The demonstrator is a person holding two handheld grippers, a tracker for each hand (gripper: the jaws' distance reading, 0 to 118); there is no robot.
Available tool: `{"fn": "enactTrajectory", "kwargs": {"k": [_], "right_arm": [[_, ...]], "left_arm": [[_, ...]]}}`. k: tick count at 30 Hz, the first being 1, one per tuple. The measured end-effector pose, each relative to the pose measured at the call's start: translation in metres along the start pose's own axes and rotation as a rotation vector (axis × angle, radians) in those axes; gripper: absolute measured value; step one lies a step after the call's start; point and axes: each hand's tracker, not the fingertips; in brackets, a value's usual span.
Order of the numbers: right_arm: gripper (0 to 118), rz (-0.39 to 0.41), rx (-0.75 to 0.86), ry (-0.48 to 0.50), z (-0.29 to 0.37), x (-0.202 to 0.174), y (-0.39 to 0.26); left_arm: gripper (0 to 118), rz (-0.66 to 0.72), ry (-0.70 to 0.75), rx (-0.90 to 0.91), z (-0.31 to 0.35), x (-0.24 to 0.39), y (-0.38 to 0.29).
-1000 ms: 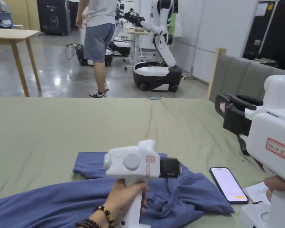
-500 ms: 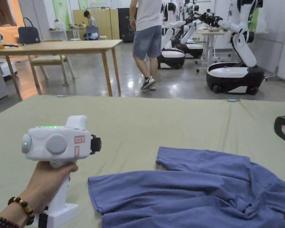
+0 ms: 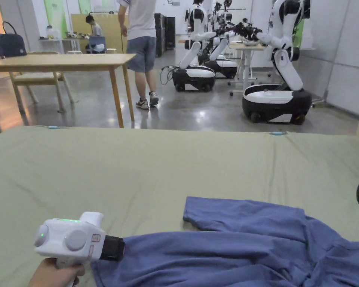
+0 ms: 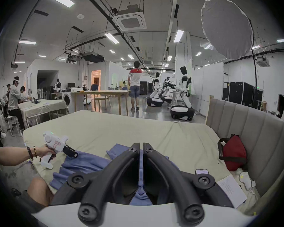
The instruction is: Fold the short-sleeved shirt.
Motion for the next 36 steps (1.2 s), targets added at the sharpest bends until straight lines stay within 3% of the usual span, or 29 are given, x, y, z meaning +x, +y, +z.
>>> {"fn": "enactTrajectory", "kwargs": {"k": [2,3,5,7,9,12,19,20,21,22,23,24,29,33,36], "right_arm": [[5,0.000,-0.011,-0.009,-0.003,0.002,-0.004],[5,-0.007,-0.019,-0.018,-0.004,0.002,-0.005],[5,-0.031,-0.022,-0.016,-0.006,0.003,-0.008],[5,-0.058,-0.033,0.004,-0.009,0.005,-0.011],[5,-0.071,-0.057,0.017,-0.016,0.007,-0.012],[6,-0.057,-0.096,0.021,-0.027,0.022,-0.015],[10,-0.060,-0.401,-0.099,-0.095,0.129,-0.076],[19,-0.057,-0.452,-0.103,-0.104,0.139,-0.090],[41,-0.058,-0.496,-0.101,-0.113,0.149,-0.104],[77,-0.072,-0.537,-0.112,-0.121,0.156,-0.119],[95,-0.077,-0.577,-0.138,-0.129,0.162,-0.132],[99,-0.078,-0.600,-0.159,-0.134,0.167,-0.142],[97,-0.067,-0.691,-0.144,-0.151,0.168,-0.174],[68,0.004,-0.776,-0.072,-0.165,0.152,-0.196],[59,-0.023,-0.781,-0.081,-0.170,0.155,-0.196]], "left_arm": [[109,-0.002,0.005,-0.036,-0.007,0.003,0.000],[102,-0.031,0.020,-0.038,-0.006,0.005,0.000],[66,-0.061,0.007,-0.021,0.009,0.017,-0.004],[7,-0.116,0.015,0.025,0.023,0.027,-0.008],[6,-0.142,0.079,0.062,0.032,0.035,-0.014],[6,-0.110,0.047,0.074,0.034,0.030,-0.011],[5,-0.066,-0.024,0.116,0.052,0.038,-0.004],[5,-0.068,-0.026,0.119,0.053,0.040,-0.003],[5,-0.071,-0.031,0.121,0.053,0.042,-0.001],[5,-0.067,-0.047,0.113,0.053,0.044,-0.001],[5,-0.066,-0.057,0.109,0.052,0.046,0.000],[5,-0.067,-0.060,0.106,0.063,0.061,-0.007],[6,-0.081,-0.069,0.082,0.063,0.076,-0.010],[6,-0.086,-0.079,0.070,0.060,0.080,-0.008],[6,-0.095,-0.079,0.063,0.057,0.082,-0.008]]}}
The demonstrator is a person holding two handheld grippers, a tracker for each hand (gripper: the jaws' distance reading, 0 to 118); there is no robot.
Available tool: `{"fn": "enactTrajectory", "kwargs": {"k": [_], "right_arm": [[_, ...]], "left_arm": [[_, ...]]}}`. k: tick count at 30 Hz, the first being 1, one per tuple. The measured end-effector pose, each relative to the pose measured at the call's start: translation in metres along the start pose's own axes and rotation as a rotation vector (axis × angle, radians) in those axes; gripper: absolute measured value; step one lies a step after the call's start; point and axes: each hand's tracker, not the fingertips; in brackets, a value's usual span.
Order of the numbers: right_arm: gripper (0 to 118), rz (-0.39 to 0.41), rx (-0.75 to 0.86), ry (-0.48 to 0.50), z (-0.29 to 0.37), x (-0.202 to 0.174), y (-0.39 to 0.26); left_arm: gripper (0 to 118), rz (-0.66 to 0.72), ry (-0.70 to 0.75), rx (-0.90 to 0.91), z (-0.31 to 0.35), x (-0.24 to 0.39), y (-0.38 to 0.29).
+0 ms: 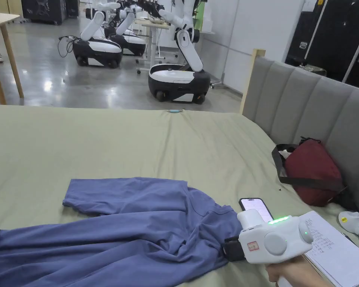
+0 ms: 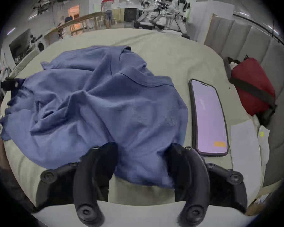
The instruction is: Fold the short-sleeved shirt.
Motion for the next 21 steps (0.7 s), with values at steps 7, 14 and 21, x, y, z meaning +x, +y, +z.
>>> {"fn": "enactTrajectory", "kwargs": {"k": [7,14,21], "right_arm": [[7,-0.021,0.017,0.062,0.008,-0.001,0.001],[7,-0.031,0.296,0.118,0.062,-0.026,0.030],[7,0.032,0.597,0.203,0.150,-0.085,0.131]], "left_arm": [[6,0.006,-0.007,0.008,-0.001,0.003,-0.006],[5,0.087,-0.102,0.240,0.049,-0.008,0.033],[5,0.091,-0.114,0.440,0.125,-0.018,0.126]]}}
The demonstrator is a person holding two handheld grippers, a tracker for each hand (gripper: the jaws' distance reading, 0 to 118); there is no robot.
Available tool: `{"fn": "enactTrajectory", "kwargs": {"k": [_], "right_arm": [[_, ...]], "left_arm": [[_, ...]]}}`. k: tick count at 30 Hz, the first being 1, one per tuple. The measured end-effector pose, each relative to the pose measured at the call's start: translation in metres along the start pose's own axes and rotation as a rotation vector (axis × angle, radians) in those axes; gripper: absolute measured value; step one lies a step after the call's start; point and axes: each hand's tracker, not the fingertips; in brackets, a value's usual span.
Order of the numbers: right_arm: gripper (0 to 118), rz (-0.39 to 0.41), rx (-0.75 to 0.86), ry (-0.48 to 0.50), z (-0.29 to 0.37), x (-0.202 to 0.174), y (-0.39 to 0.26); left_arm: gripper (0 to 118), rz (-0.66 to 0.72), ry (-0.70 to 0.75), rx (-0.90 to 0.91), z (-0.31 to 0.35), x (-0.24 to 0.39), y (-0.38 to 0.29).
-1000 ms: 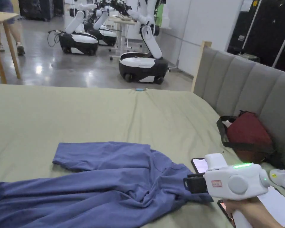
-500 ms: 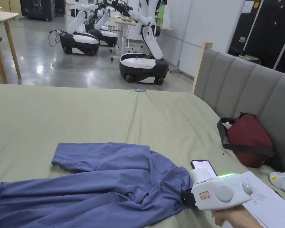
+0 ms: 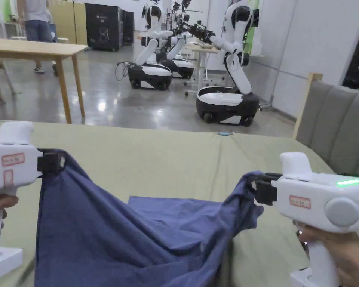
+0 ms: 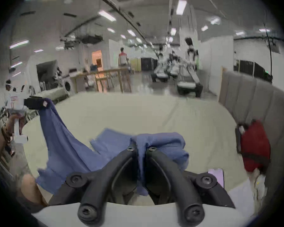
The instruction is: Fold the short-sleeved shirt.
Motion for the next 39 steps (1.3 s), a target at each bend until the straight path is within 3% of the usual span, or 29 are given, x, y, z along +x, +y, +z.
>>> {"fn": "enactTrajectory", "kwargs": {"k": [5,9,13,17,19,21,24,39], "right_arm": [[7,0.066,0.194,-0.019,-0.008,-0.036,0.114],[7,0.093,0.276,-0.063,-0.025,-0.045,0.198],[7,0.118,0.340,-0.105,-0.045,-0.044,0.263],[7,0.045,0.257,-0.162,-0.075,-0.045,0.313],[7,0.074,0.192,-0.199,-0.083,-0.056,0.323],[7,0.058,0.227,-0.133,-0.085,-0.058,0.322],[8,0.058,0.224,-0.188,-0.089,-0.059,0.324],[8,-0.003,0.228,-0.171,-0.107,-0.013,0.280]], "left_arm": [[5,-0.017,0.060,0.175,0.013,0.003,0.106],[5,-0.041,0.183,0.268,0.013,-0.008,0.193],[5,-0.051,0.177,0.345,0.020,-0.023,0.258],[5,-0.060,0.217,0.387,0.013,-0.029,0.288],[5,-0.072,0.235,0.388,0.004,-0.027,0.291],[5,-0.094,0.206,0.413,0.000,-0.029,0.290],[5,-0.087,0.252,0.402,-0.009,-0.034,0.293],[5,-0.079,0.197,0.370,-0.055,-0.021,0.254]]}}
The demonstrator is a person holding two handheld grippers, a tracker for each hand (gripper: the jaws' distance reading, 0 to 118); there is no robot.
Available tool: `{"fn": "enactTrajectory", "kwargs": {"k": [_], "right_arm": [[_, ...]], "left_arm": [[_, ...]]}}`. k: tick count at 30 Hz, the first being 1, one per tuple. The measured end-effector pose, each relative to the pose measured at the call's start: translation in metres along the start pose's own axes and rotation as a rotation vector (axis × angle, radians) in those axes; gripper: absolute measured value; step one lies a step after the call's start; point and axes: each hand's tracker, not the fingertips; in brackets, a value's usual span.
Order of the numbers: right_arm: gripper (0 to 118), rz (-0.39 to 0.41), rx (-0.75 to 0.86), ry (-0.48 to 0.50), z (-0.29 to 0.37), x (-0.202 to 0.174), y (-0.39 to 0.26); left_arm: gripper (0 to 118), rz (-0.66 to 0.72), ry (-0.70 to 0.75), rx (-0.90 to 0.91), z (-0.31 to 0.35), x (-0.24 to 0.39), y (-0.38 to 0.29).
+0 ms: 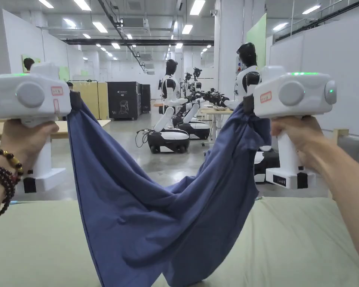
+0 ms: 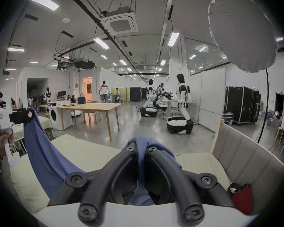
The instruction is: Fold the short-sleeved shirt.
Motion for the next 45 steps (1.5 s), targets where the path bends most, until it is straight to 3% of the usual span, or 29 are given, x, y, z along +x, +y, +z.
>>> {"fn": "enactTrajectory", "kwargs": {"k": [4,6,7,9,12,15,18,22,26,29,32,34,37,38,39,40,41,42,43,45], "right_arm": [[8,-0.024,-0.066,0.005,-0.011,0.010,-0.041],[8,-0.021,-0.055,0.003,-0.003,0.013,-0.058],[8,-0.034,-0.019,0.017,0.008,0.016,-0.067],[8,-0.060,-0.004,0.096,0.036,0.025,-0.087],[8,0.027,-0.058,0.133,0.093,0.031,-0.124],[8,0.078,-0.144,0.250,0.151,0.042,-0.168],[8,0.128,-0.211,0.271,0.213,0.045,-0.214],[8,0.098,-0.336,0.327,0.280,0.046,-0.279],[8,0.168,-0.554,0.267,0.306,0.038,-0.347],[8,0.194,-0.744,0.233,0.291,0.039,-0.397],[8,0.240,-0.847,0.169,0.272,0.047,-0.431],[8,0.154,-0.853,0.210,0.265,0.057,-0.438],[10,0.070,-0.845,0.218,0.263,0.067,-0.428],[18,0.095,-0.800,0.228,0.273,0.068,-0.421],[41,0.136,-0.742,0.223,0.281,0.068,-0.412],[90,0.150,-0.717,0.204,0.288,0.069,-0.402],[117,0.140,-0.710,0.191,0.296,0.071,-0.392],[117,0.120,-0.627,0.213,0.316,0.070,-0.374],[111,0.111,-0.587,0.199,0.332,0.070,-0.355],[111,0.068,-0.494,0.161,0.374,0.058,-0.329]], "left_arm": [[5,0.043,-0.030,-0.083,-0.011,0.005,-0.034],[5,0.006,-0.041,-0.092,-0.004,0.010,-0.042],[5,-0.090,-0.035,-0.049,0.007,0.014,-0.042],[5,-0.126,-0.137,0.006,0.038,0.012,-0.053],[5,-0.170,-0.150,-0.043,0.089,0.002,-0.083],[5,-0.097,-0.194,-0.118,0.147,-0.015,-0.129],[5,-0.044,-0.223,-0.177,0.211,-0.034,-0.187],[5,0.030,-0.221,-0.308,0.286,-0.052,-0.276],[5,0.019,-0.184,-0.502,0.328,-0.057,-0.356],[5,0.055,-0.181,-0.602,0.336,-0.064,-0.399],[5,0.056,-0.105,-0.608,0.337,-0.071,-0.423],[5,-0.032,-0.078,-0.627,0.337,-0.071,-0.435],[9,0.054,-0.097,-0.562,0.341,-0.073,-0.431],[23,0.082,-0.073,-0.565,0.341,-0.074,-0.427],[59,0.122,-0.052,-0.559,0.341,-0.078,-0.420],[111,0.149,-0.051,-0.569,0.344,-0.084,-0.412],[118,0.167,-0.067,-0.558,0.353,-0.087,-0.403],[115,0.182,-0.104,-0.446,0.364,-0.089,-0.386],[115,0.185,-0.081,-0.445,0.375,-0.091,-0.375],[109,0.168,-0.051,-0.431,0.407,-0.093,-0.352]]}}
